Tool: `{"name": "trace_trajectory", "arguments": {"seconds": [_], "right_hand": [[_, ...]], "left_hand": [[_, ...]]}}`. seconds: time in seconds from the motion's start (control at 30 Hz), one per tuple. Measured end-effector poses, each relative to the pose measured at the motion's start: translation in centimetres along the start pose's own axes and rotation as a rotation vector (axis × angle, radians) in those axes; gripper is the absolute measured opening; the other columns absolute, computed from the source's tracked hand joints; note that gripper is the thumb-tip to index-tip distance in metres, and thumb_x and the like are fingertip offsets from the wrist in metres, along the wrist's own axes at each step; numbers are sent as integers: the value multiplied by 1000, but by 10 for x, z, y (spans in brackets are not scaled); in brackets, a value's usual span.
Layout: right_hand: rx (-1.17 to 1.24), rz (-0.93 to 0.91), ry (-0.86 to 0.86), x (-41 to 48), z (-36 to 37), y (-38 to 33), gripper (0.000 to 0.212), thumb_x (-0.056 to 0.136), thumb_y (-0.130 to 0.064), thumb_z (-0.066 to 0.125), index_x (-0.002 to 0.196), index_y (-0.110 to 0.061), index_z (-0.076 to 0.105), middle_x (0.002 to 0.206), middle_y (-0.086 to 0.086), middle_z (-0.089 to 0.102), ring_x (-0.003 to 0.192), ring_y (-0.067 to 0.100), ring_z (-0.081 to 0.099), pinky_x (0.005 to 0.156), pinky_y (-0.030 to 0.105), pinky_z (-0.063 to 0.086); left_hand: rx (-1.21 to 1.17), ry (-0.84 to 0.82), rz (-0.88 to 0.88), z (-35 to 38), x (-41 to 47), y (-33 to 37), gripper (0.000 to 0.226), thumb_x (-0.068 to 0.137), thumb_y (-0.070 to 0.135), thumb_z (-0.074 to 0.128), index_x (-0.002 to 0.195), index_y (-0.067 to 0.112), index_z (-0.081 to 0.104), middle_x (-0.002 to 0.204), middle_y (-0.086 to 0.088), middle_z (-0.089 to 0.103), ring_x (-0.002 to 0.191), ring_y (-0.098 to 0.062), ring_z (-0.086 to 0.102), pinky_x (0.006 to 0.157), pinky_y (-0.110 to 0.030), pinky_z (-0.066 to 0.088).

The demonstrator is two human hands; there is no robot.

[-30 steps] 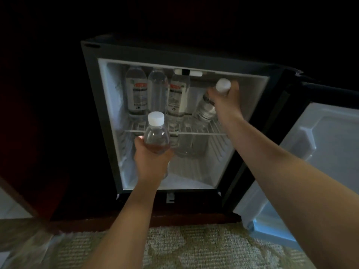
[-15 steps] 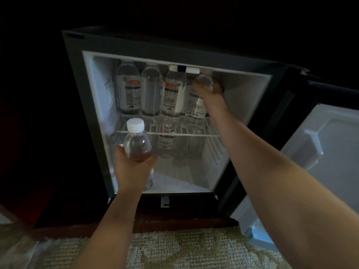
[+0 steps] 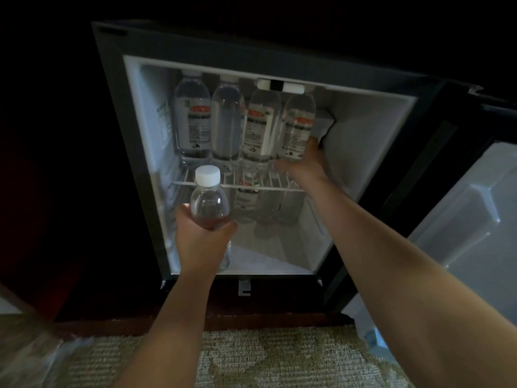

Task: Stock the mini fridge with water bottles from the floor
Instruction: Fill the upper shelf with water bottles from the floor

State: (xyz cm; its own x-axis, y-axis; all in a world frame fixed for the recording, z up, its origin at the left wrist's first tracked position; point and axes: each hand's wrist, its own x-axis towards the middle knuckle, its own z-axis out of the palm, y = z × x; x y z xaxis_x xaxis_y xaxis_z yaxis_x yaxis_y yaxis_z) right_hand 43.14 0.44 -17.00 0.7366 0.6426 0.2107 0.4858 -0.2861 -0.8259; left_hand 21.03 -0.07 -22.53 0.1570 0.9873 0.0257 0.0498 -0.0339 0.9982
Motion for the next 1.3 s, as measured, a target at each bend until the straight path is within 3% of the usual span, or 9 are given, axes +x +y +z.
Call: {"name": "trace_trajectory", "arguments": {"seconds": [0.17, 0.37, 0.57, 0.67, 0.77, 0.83, 0.9, 1.03, 1.3], "right_hand": [[-9, -10, 15, 1, -1, 4, 62, 77, -22, 78, 125, -7, 43, 104, -4, 57, 91, 9, 55, 70, 18, 39], [16, 3, -4, -4, 1, 4, 66, 76, -24, 80, 128, -5, 44, 120, 4, 62, 108, 20, 61, 78, 20, 43], [304, -106, 321, -67, 8, 11, 56, 83, -8, 66, 134, -8, 42, 126, 7, 56, 110, 16, 57, 90, 27, 49], [321, -41, -4, -101, -2, 10, 39, 86, 0, 61, 121, -14, 51, 110, 2, 59, 97, 13, 57, 77, 20, 46], [364, -10, -523, -130, -7, 15, 56, 80, 7, 67, 124, -22, 45, 121, 8, 55, 112, 19, 55, 94, 34, 48], [300, -32, -613, -146, -1, 20, 66, 74, 2, 76, 124, -29, 45, 126, 2, 56, 119, 17, 54, 101, 41, 46], [282, -32, -540, -156, 3, 19, 64, 70, -7, 82, 117, -34, 49, 119, -4, 61, 113, 16, 60, 98, 44, 50], [177, -60, -416, -156, -1, 19, 67, 73, -24, 81, 130, -24, 46, 123, -6, 59, 112, 16, 58, 95, 43, 51], [240, 84, -187, -121, -28, 16, 57, 75, -19, 79, 120, -18, 44, 113, 6, 64, 103, 25, 63, 71, 30, 52]], "left_hand": [[3, -38, 12, 1, 1, 2, 58, 66, 3, 79, 110, 17, 43, 85, 12, 54, 77, -2, 55, 60, -16, 38], [-25, -63, 21, 2, -2, 7, 51, 63, 10, 82, 101, 24, 50, 90, 5, 63, 80, -9, 63, 66, -22, 48], [-28, -122, -58, -5, 0, 19, 41, 61, 19, 85, 87, 31, 55, 81, 9, 69, 83, -10, 66, 80, -34, 51], [-36, -129, -46, -6, 1, 32, 41, 62, 19, 85, 90, 30, 56, 77, 12, 68, 78, -4, 64, 75, -30, 50], [-31, -118, -58, 0, 2, 41, 56, 53, 35, 86, 101, 22, 60, 94, 4, 69, 86, -11, 66, 73, -30, 52], [0, -127, -53, 6, -4, 47, 77, 40, 51, 82, 107, 20, 60, 98, 3, 69, 89, -13, 67, 77, -34, 56], [53, -179, -53, 13, -9, 51, 84, 39, 54, 82, 110, 19, 56, 101, 4, 67, 93, -14, 65, 83, -37, 55], [143, -332, -50, 25, -19, 56, 66, 60, 38, 86, 110, 22, 46, 96, 11, 57, 86, -7, 56, 68, -20, 43], [318, -498, 4, 35, -15, 65, 86, 79, 60, 60, 147, 19, 27, 151, -2, 33, 136, -24, 36, 103, -36, 34]]}}
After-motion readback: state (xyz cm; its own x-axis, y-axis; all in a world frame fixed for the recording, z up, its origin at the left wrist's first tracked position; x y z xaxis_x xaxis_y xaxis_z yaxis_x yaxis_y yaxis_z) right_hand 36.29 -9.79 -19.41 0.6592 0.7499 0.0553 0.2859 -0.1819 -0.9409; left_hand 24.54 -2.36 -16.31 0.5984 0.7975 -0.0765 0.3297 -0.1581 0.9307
